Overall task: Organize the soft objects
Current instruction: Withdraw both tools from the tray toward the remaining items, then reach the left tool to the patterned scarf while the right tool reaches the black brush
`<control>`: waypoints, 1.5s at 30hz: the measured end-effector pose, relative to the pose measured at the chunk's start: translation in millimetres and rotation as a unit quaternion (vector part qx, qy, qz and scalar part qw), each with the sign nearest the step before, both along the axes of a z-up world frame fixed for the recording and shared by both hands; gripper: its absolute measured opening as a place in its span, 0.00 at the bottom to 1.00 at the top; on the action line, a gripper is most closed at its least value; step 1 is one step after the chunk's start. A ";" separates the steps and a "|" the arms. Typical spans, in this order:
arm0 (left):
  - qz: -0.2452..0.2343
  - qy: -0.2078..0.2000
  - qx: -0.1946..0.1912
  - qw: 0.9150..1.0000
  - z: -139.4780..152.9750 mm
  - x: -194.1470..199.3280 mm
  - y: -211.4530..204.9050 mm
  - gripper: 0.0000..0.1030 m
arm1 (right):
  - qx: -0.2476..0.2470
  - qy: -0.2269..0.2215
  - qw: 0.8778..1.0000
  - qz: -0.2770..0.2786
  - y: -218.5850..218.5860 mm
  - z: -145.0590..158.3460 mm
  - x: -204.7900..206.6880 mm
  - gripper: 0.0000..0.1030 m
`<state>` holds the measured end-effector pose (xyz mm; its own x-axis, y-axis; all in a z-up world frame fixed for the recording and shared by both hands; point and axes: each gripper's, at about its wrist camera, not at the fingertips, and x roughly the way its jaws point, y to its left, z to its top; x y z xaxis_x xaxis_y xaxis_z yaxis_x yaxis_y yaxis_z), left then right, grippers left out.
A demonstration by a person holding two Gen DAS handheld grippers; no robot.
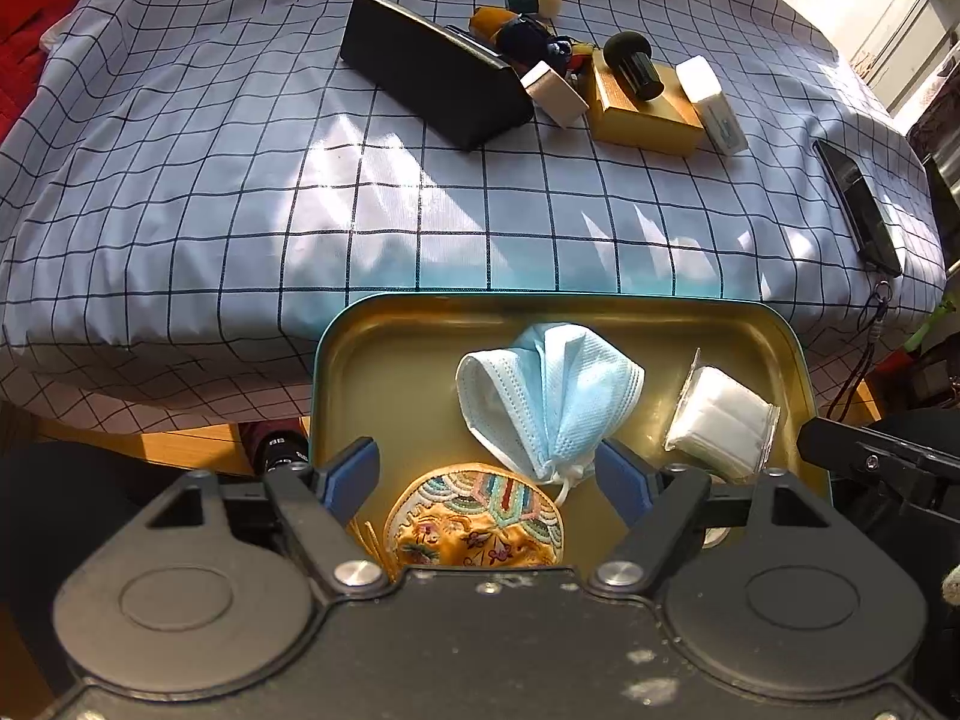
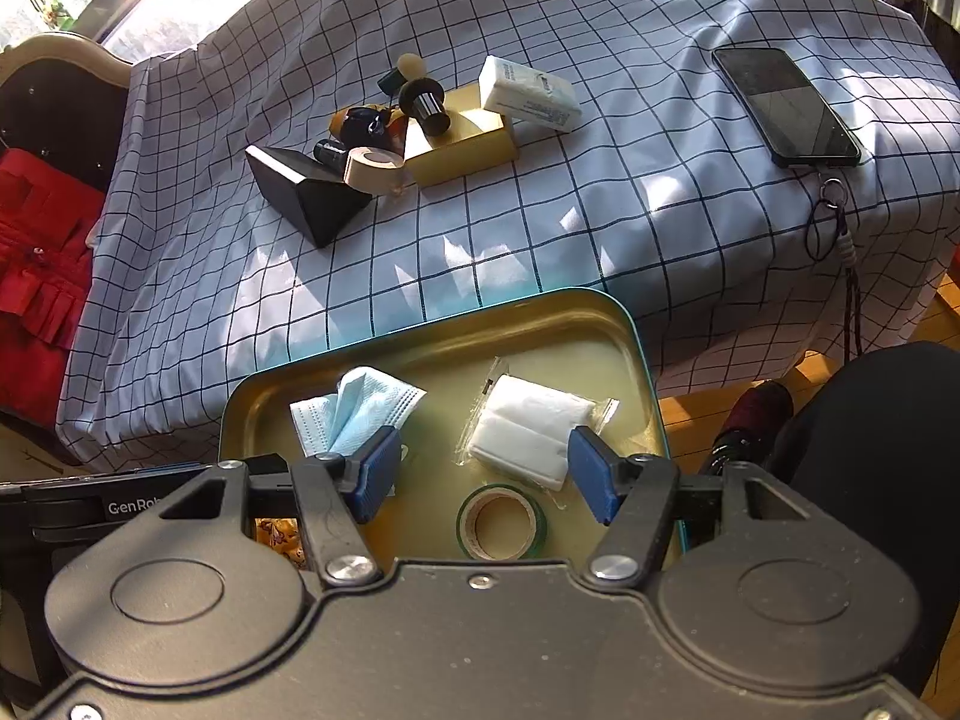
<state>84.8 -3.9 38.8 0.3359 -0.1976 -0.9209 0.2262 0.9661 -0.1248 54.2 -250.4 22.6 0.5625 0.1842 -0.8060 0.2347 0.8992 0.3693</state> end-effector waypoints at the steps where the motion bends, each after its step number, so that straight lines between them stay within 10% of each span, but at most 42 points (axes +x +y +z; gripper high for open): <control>1: -0.001 0.001 0.000 1.000 -0.6 1.6 0.3 0.76 | 0.000 0.001 1.000 -0.001 -0.2 -0.9 1.0 0.58; 24: -0.004 -0.012 0.012 1.000 -5.4 61.1 -13.0 0.76 | -0.028 -0.012 0.999 -0.013 -20.0 -0.2 72.1 0.58; 45: -0.003 -0.061 0.016 0.998 12.7 144.4 -20.9 0.77 | -0.127 -0.156 0.979 0.036 0.1 24.8 198.6 0.54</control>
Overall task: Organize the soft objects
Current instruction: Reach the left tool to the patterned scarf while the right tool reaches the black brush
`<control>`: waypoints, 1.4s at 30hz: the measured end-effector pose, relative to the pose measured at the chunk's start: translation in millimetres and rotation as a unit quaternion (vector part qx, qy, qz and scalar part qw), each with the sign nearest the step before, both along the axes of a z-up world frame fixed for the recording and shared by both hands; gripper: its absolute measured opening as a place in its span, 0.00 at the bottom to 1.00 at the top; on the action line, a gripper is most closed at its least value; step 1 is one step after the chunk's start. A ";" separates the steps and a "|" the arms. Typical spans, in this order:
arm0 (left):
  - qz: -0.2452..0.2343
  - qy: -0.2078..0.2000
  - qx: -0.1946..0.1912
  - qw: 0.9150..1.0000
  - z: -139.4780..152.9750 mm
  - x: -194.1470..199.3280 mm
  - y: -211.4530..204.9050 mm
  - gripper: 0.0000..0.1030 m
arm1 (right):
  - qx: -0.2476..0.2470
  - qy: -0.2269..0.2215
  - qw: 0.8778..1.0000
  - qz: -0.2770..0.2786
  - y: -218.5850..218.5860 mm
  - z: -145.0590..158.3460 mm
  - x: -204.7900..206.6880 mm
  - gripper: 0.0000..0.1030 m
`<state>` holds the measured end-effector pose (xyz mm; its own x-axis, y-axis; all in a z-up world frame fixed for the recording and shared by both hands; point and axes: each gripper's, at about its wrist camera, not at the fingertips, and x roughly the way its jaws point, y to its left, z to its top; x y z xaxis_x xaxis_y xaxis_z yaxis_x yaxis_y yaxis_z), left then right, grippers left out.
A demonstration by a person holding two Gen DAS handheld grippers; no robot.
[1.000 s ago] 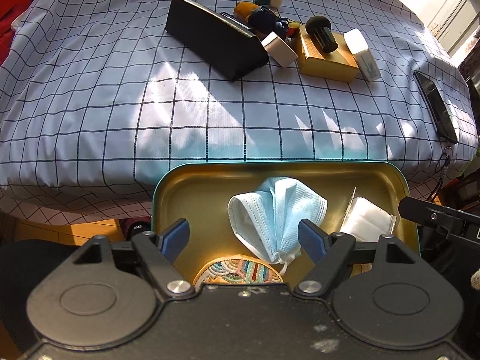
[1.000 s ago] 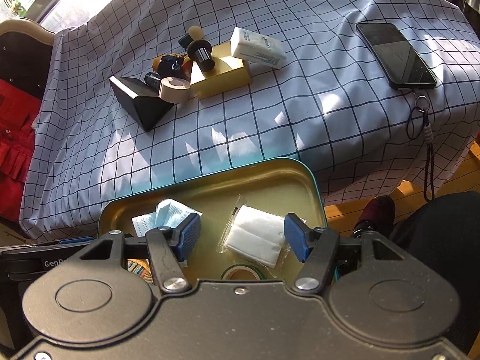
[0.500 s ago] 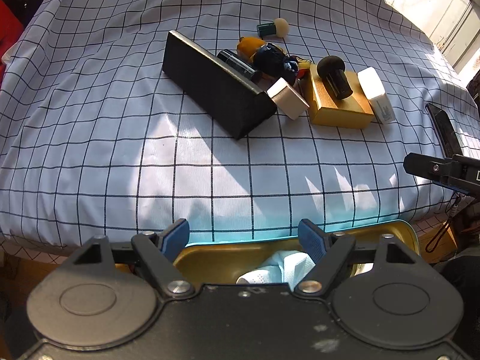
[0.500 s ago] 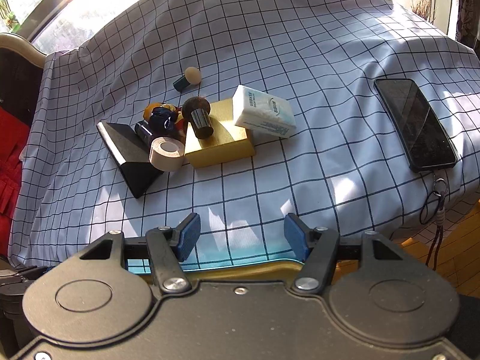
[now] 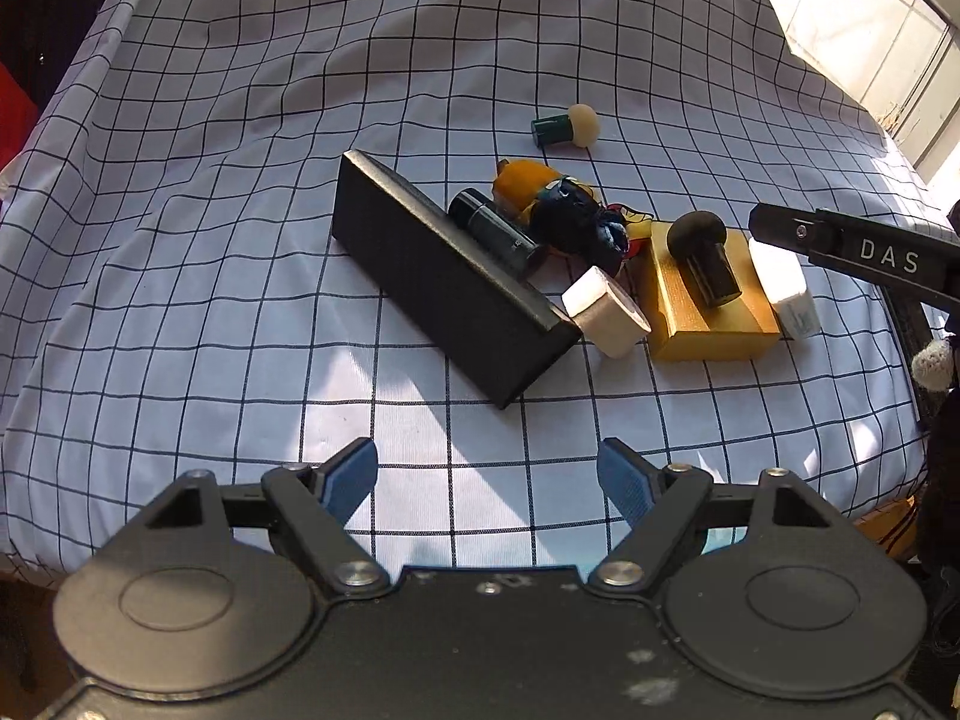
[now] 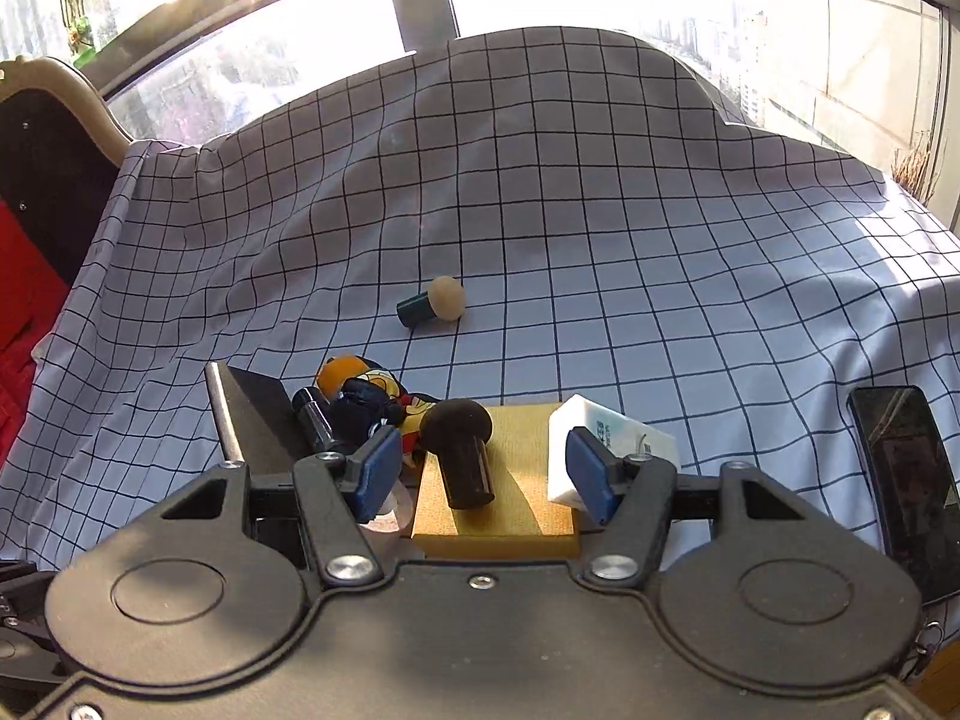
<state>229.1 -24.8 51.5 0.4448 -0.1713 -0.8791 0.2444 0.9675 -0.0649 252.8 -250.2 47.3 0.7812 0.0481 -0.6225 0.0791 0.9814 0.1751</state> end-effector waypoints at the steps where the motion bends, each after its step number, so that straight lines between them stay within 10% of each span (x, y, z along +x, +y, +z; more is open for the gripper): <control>1: 0.000 -0.001 0.001 1.000 0.1 2.2 -0.1 0.77 | -0.010 -0.003 1.000 0.008 2.6 -1.4 3.9 0.52; 20: 0.004 -0.004 0.017 1.000 -8.6 28.3 3.1 0.77 | -0.090 -0.012 0.993 0.078 23.8 -36.7 40.3 0.35; 42: -0.004 -0.026 0.037 0.999 0.3 38.5 -9.6 0.77 | -0.094 0.021 0.988 0.117 29.3 -52.6 40.5 0.43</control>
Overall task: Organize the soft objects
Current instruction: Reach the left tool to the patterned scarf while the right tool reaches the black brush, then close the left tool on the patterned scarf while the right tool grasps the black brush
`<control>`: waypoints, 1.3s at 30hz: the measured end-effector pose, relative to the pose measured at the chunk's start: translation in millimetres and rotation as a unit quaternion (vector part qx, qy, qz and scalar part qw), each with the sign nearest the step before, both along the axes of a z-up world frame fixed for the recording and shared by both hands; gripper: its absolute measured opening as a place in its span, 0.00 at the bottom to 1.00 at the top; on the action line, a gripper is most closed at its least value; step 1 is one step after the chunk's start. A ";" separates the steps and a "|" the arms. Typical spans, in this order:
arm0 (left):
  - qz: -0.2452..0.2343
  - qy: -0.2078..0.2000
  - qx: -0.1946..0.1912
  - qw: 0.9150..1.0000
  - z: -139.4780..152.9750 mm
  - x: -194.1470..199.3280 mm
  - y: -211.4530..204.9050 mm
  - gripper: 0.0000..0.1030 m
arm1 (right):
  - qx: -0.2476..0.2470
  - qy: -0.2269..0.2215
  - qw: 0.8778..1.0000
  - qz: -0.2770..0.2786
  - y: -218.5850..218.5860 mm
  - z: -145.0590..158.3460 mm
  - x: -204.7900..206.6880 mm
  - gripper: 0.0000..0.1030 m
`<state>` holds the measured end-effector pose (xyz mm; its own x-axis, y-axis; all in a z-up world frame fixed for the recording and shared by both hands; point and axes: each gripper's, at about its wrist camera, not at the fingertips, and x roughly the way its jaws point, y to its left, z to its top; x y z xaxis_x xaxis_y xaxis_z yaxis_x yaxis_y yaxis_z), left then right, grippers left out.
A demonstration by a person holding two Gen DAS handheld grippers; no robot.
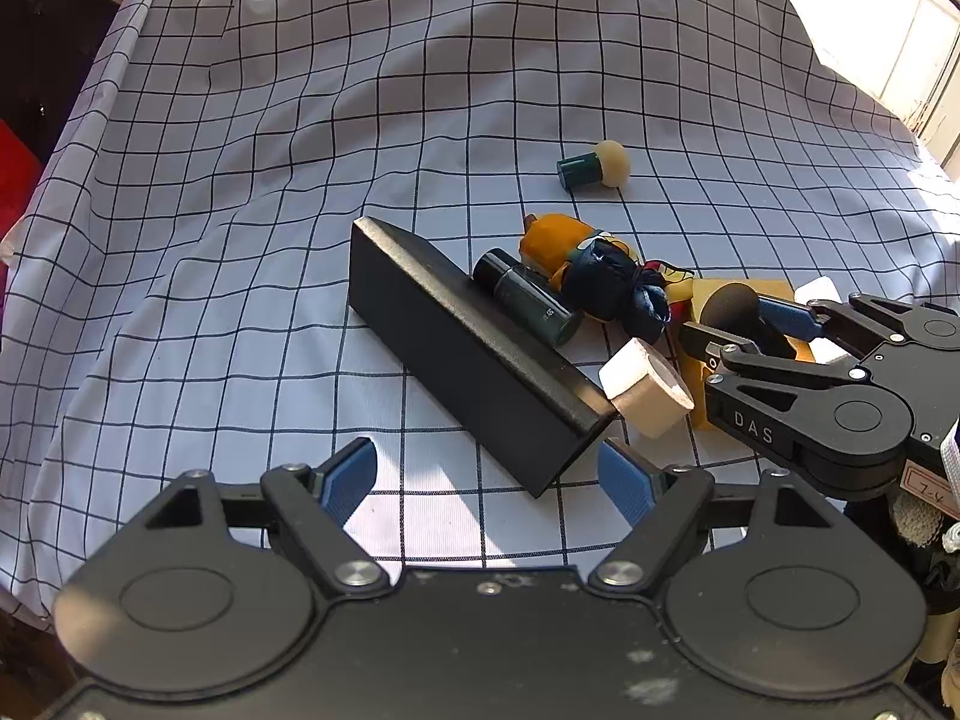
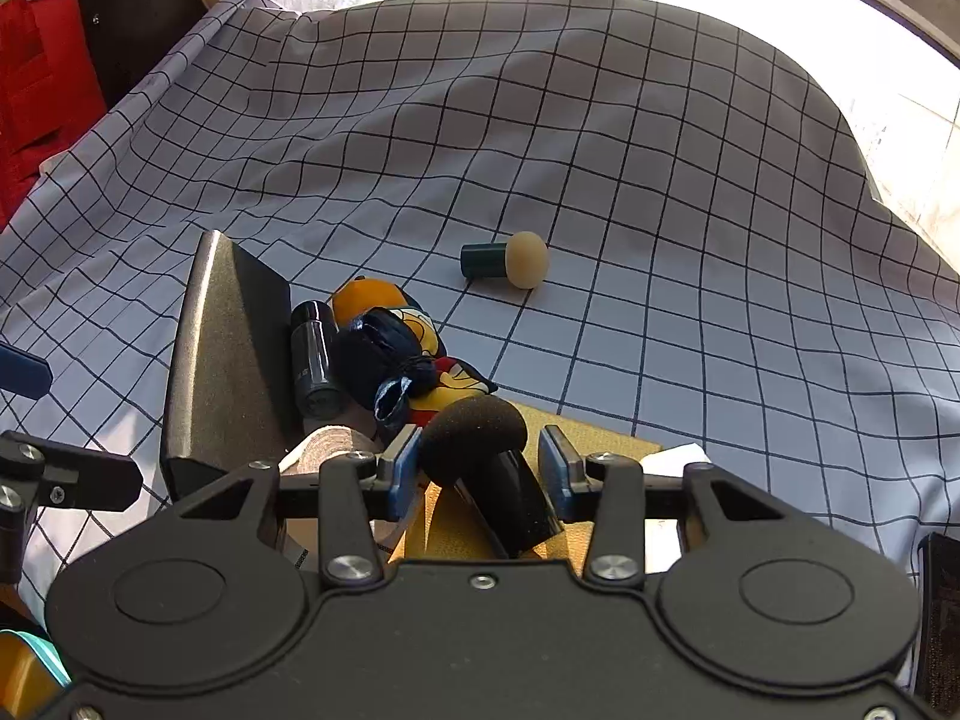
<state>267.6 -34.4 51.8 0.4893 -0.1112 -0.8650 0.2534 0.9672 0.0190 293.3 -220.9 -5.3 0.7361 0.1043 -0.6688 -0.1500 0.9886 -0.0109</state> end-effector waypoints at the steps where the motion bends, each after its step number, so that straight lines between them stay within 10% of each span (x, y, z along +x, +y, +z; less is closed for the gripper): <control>1: 0.000 0.000 0.001 1.000 0.1 0.2 -0.2 0.77 | 0.004 -0.001 1.000 -0.005 -0.7 0.4 -0.5 0.43; 16: -0.014 -0.025 0.019 0.999 19.4 17.9 -25.3 0.79 | 0.130 -0.038 0.990 -0.043 -49.7 28.2 -9.0 0.37; 39: -0.015 0.053 0.019 0.998 -16.1 109.9 -119.1 0.79 | 0.175 -0.031 0.971 -0.163 -114.4 25.0 -8.5 0.37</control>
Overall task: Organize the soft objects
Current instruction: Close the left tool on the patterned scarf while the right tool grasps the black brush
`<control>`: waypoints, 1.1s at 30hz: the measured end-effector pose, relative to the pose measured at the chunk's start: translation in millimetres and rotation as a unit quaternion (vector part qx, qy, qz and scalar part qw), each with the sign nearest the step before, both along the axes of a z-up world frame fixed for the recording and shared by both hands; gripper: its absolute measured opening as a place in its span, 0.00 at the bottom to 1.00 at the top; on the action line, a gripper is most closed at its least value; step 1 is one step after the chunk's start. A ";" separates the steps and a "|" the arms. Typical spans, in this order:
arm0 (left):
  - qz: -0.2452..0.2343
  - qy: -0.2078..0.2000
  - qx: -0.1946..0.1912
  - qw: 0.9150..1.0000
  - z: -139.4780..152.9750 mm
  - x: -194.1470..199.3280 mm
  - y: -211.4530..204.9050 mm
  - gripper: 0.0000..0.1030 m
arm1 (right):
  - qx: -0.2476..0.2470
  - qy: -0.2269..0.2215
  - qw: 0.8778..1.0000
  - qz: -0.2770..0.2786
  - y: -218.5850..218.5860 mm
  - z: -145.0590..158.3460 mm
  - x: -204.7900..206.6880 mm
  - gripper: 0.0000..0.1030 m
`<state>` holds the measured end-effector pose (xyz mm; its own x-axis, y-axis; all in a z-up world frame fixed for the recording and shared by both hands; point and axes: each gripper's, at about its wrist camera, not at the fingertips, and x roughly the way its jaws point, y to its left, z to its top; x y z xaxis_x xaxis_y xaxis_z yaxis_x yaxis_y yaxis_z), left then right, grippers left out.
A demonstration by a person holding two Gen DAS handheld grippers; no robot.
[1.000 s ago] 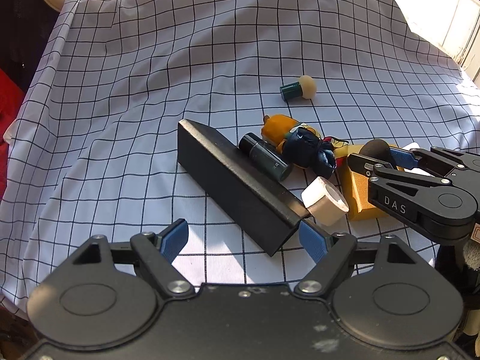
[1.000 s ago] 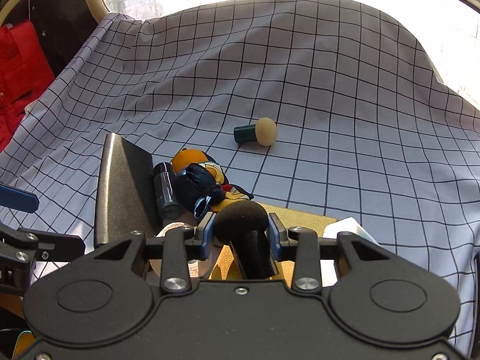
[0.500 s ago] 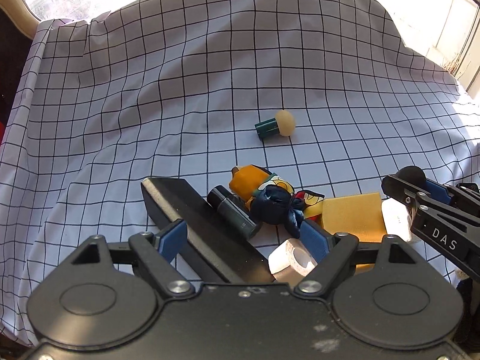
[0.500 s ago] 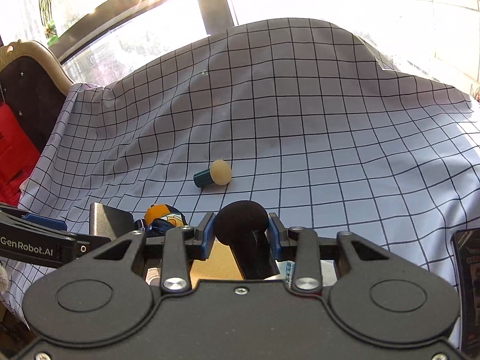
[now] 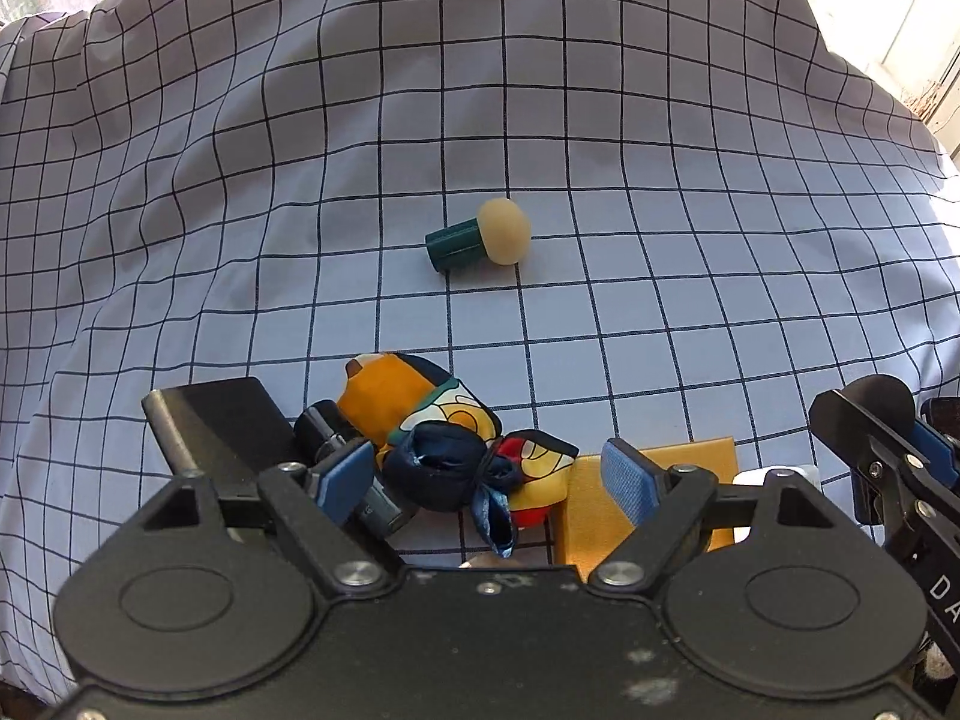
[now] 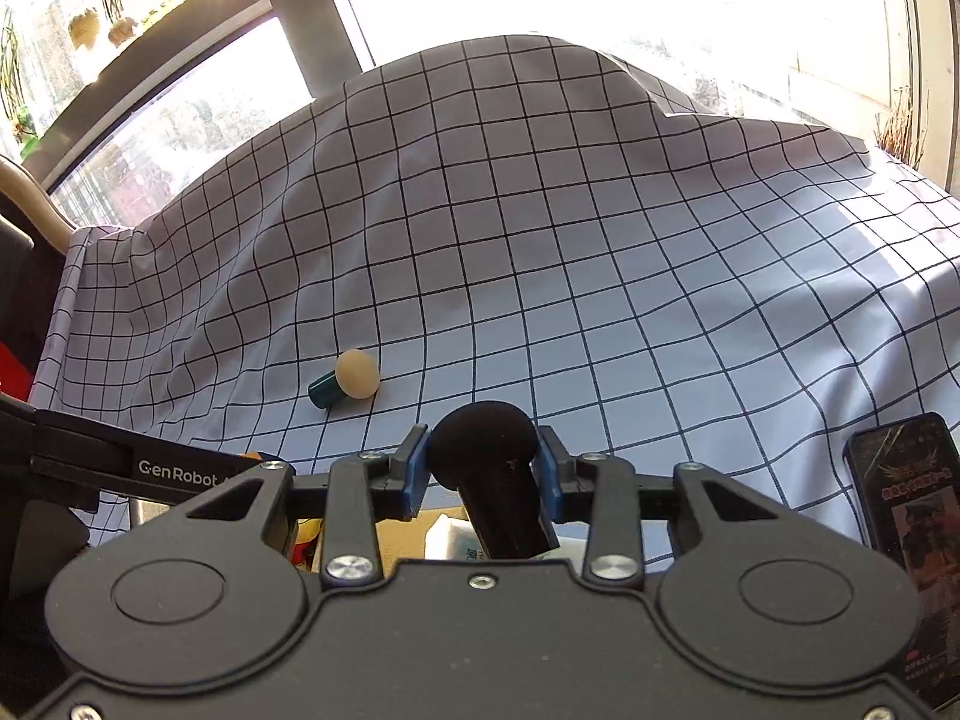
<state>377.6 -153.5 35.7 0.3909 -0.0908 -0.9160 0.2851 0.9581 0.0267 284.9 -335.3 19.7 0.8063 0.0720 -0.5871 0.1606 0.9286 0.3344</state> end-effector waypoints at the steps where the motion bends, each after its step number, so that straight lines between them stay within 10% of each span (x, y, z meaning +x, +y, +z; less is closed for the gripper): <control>1: 0.001 0.002 0.004 1.000 -3.2 2.3 -2.9 0.79 | 0.001 0.000 1.000 -0.001 -0.3 0.0 -0.3 0.37; 15: 0.009 0.002 -0.001 1.000 -22.2 31.3 -22.2 0.86 | 0.013 -0.007 1.000 -0.010 -3.1 2.5 -4.0 0.37; 21: -0.027 -0.015 -0.095 0.995 -6.6 34.1 -24.5 0.83 | 0.013 -0.008 1.000 -0.009 -3.5 2.8 -3.7 0.37; 33: 0.067 0.012 -0.043 0.997 -25.8 29.6 11.8 0.83 | 0.016 -0.010 1.000 -0.011 -3.5 4.1 -4.8 0.37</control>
